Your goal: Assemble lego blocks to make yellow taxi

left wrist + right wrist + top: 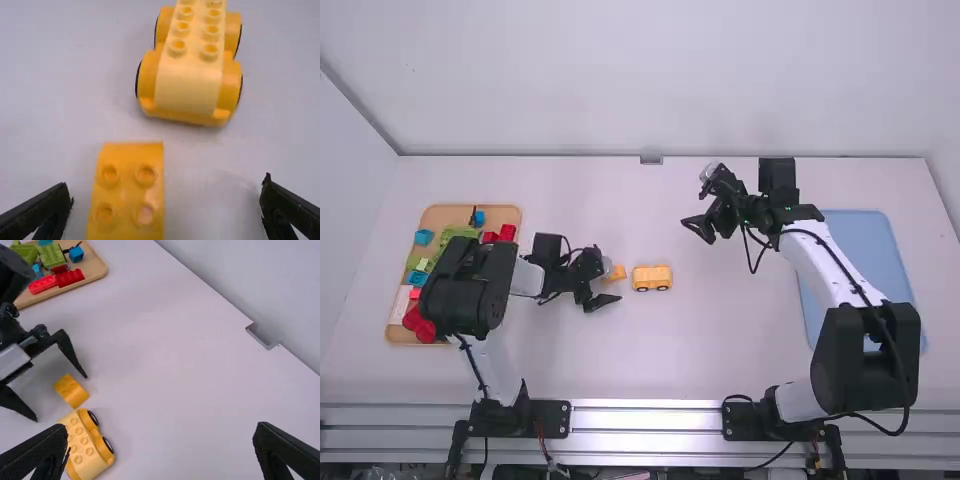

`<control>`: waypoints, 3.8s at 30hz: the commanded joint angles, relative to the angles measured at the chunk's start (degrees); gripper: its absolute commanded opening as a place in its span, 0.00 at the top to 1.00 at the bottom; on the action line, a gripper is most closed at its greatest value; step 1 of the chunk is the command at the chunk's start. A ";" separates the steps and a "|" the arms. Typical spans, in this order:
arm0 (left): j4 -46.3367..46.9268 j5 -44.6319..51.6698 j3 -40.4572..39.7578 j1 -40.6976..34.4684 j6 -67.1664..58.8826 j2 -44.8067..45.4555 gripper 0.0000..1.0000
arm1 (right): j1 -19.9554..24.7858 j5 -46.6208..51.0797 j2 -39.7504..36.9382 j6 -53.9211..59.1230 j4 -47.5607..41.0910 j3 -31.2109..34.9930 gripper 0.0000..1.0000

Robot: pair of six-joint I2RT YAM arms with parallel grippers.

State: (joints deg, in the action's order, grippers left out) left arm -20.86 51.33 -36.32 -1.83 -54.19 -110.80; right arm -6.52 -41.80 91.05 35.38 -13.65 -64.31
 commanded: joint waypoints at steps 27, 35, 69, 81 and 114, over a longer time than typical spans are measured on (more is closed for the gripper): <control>2.95 8.66 -4.94 2.08 -6.69 -7.41 0.47 | 0.11 -2.29 -0.39 -0.87 4.85 4.72 0.03; 2.08 6.23 -3.91 2.16 -6.54 -7.41 0.63 | 0.07 -1.88 -0.39 -0.87 4.83 4.72 0.01; 27.32 5.03 -9.03 1.55 -7.39 17.57 0.91 | -3.17 -12.72 9.22 3.67 46.14 31.91 0.01; 26.01 2.29 -8.57 -4.48 -6.71 17.59 0.93 | -5.46 -29.38 32.37 14.58 45.81 16.70 0.01; 21.09 8.41 -8.35 -6.56 -6.71 12.63 0.98 | -9.11 -18.32 35.39 20.00 44.28 18.16 0.54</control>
State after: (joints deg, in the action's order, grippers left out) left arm 0.40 55.27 -45.39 -7.84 -60.82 -96.05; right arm -15.64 -61.80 125.84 55.44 30.87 -46.44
